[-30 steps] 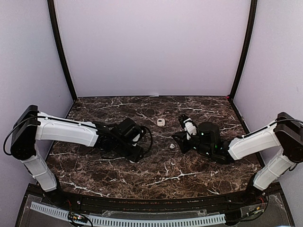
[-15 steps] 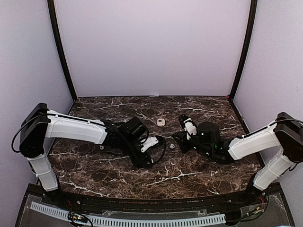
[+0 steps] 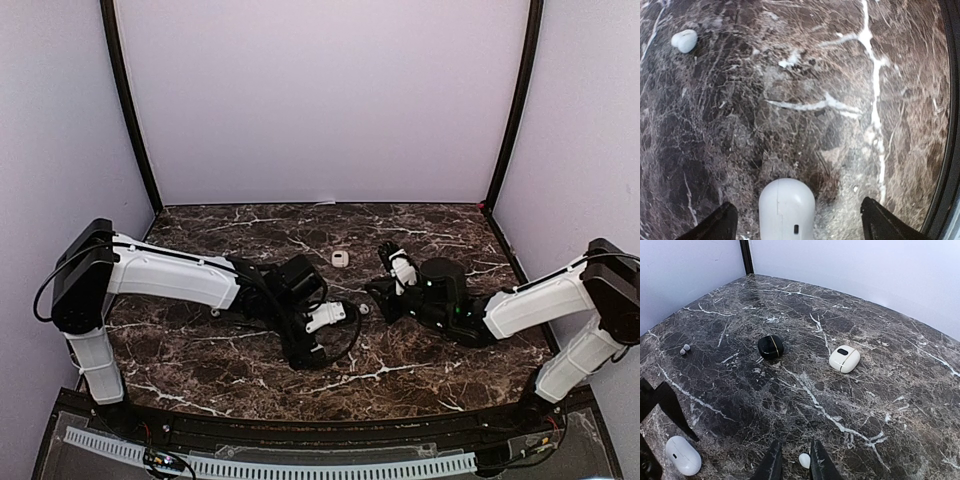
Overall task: Insert the wireless bluetooth earbuds into the charging case
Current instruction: Rotate the charging case at the center of the board.
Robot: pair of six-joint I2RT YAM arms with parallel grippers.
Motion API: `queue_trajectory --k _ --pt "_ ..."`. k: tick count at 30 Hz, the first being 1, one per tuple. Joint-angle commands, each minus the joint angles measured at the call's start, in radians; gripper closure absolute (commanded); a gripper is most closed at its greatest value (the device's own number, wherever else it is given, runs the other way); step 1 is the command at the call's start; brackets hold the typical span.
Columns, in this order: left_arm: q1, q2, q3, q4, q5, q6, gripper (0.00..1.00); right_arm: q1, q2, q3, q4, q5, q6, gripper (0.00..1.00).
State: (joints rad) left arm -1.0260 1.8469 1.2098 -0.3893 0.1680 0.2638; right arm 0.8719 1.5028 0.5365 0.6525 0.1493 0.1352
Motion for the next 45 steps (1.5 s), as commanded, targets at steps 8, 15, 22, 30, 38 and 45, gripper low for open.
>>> queue_trajectory --k 8,15,22,30,38,45 --pt "-0.005 -0.263 -0.103 0.087 -0.204 -0.449 0.02 -0.003 -0.037 -0.028 0.093 -0.181 -0.067 0.74" --pt "-0.007 -0.451 -0.378 0.291 -0.12 -0.984 0.12 -0.003 0.038 0.056 0.031 -0.503 -0.095 0.71" --pt "-0.074 -0.436 -0.497 0.408 0.052 -1.084 0.44 -0.003 0.173 0.186 -0.104 -0.555 -0.063 0.72" --pt "-0.082 -0.346 -0.572 0.549 0.069 -1.1 0.54 0.027 0.359 0.294 -0.169 -0.561 -0.016 0.75" --pt "-0.071 -0.259 -0.553 0.553 -0.017 -1.091 0.62 0.053 0.454 0.371 -0.25 -0.505 -0.026 0.79" --pt "0.024 -0.205 -0.526 0.538 -0.049 -1.06 0.68 0.071 0.502 0.422 -0.312 -0.519 -0.051 0.84"
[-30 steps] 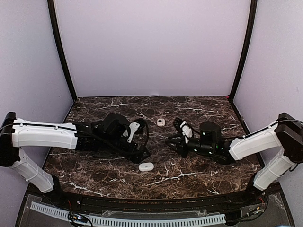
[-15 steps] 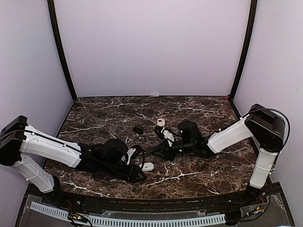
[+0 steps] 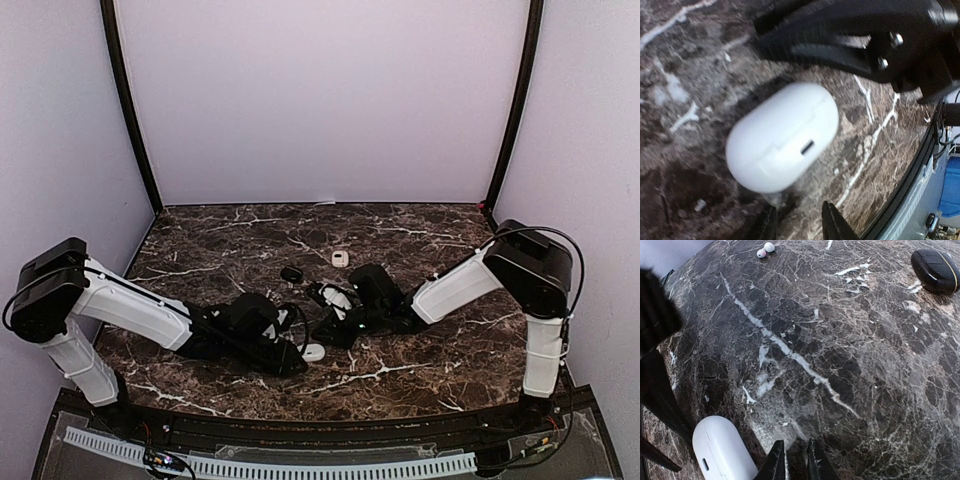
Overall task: Insert the wireless bluetooth earbuds into the charging case
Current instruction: Rotate the charging case at the center of the board.
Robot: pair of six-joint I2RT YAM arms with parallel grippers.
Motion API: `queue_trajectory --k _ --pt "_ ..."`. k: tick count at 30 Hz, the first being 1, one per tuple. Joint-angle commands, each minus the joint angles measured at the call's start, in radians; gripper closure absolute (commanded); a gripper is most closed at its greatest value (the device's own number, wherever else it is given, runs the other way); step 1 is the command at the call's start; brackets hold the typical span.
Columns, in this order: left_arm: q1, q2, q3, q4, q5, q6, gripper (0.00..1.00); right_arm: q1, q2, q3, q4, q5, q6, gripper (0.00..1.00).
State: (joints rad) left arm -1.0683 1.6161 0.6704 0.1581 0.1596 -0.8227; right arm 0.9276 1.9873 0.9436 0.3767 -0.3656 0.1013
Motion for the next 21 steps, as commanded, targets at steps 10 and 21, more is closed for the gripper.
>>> queue_trajectory --k 10,21 --pt "0.182 0.082 0.113 -0.032 -0.123 0.18 0.65 0.017 -0.028 -0.02 -0.022 0.069 -0.007 0.84" --pt "0.188 -0.038 0.053 0.027 -0.03 0.381 0.49 0.016 -0.132 -0.094 0.029 0.18 0.004 0.83"
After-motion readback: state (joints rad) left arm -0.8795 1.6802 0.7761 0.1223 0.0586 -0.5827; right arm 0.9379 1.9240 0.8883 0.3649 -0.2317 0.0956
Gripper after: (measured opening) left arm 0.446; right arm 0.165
